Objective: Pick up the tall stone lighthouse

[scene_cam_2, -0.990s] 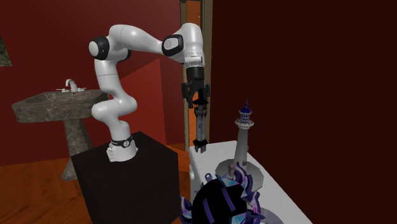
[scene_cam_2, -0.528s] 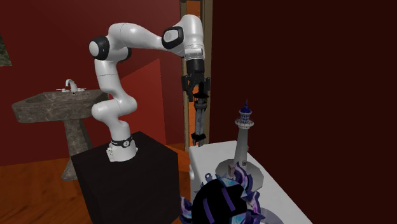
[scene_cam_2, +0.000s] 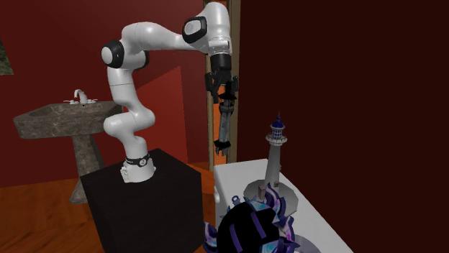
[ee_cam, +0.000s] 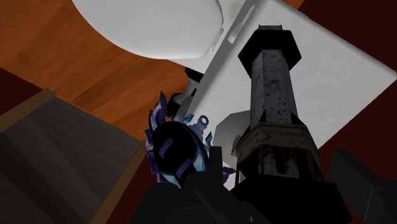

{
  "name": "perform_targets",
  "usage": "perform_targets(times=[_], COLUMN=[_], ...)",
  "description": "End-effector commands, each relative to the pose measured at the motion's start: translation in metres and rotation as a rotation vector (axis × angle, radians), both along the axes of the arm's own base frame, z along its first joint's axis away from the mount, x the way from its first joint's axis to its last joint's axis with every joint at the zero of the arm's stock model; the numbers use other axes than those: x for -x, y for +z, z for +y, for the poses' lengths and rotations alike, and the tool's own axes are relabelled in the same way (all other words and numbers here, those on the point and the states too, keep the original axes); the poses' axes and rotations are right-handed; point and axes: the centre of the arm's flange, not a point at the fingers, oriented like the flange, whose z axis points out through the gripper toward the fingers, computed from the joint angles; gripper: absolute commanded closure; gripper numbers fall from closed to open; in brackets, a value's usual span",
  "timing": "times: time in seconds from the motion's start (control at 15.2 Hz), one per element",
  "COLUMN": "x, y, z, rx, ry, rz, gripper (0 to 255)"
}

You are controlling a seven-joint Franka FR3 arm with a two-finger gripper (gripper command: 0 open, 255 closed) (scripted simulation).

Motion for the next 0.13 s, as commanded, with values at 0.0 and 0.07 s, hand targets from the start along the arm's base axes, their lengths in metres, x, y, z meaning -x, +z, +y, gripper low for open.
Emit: perform_targets(times=[0.0,0.07], x=[0.0012,0.0012], y=[0.0063,0.0063], z=[0.0002,0.0002], rx=[0.0,0.0], ry=[0.0,0.0], rz=[0.0,0.0], gripper=[255,255])
